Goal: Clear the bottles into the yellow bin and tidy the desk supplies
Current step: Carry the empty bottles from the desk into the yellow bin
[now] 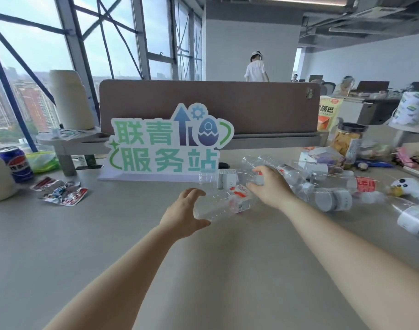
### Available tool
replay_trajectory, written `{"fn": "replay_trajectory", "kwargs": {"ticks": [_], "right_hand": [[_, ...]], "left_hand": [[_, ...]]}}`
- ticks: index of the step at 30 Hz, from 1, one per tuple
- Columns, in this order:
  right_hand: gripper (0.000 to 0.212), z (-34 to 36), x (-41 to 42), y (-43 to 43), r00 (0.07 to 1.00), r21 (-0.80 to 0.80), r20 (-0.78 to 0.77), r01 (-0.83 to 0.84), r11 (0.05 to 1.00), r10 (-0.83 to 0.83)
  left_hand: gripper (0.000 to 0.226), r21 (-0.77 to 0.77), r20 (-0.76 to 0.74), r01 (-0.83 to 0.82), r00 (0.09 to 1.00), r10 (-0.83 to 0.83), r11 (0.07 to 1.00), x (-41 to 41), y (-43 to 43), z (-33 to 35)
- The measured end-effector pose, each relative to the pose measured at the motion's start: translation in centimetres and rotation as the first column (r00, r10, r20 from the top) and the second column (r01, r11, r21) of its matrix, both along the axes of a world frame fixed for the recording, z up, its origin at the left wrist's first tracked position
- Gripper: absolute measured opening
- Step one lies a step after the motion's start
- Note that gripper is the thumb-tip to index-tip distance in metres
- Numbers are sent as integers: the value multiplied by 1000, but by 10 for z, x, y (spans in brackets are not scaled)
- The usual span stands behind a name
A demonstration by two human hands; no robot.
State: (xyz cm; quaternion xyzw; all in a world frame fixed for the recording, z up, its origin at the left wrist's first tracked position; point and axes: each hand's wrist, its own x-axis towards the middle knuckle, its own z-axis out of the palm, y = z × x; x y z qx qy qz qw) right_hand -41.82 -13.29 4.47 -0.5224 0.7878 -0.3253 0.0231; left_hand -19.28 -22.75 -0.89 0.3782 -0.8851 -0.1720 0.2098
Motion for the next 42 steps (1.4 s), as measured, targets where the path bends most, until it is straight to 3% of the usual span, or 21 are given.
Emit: {"fn": "replay_trajectory", "kwargs": {"ticks": [5,11,16,19,25,30,35,42], "right_hand": [[48,-8,8,-26,1000,13,16,-14,1000,14],[55,-33,18,-78,981,95,-152,-108,990,122],[59,-48,8,-109,947,154,-316,-10,988,58],[59,-53,11,-110,898,104,-440,30,994,19],[53,-44,44,-91,888,150,-448,-34,988,98],[65,-33,137,-53,884,85,-340,-310,947,319],[74,-18,270,-3,807,-63,-238,-568,820,541],[70,2,449,61,692,-325,-133,-707,628,710]], "left_hand": [[73,50,-152,-110,981,116,993,69,2,-10],[71,102,-238,-255,932,272,962,113,-7,-22],[68,118,-258,-338,898,357,934,132,-22,-25],[68,108,-247,-376,887,391,920,147,-26,-22],[67,101,-245,-439,859,450,893,178,3,-10],[67,42,-270,-500,828,492,865,243,53,15],[67,-82,-278,-610,773,569,788,341,122,48],[68,-201,-302,-699,710,636,686,483,213,77]]}}
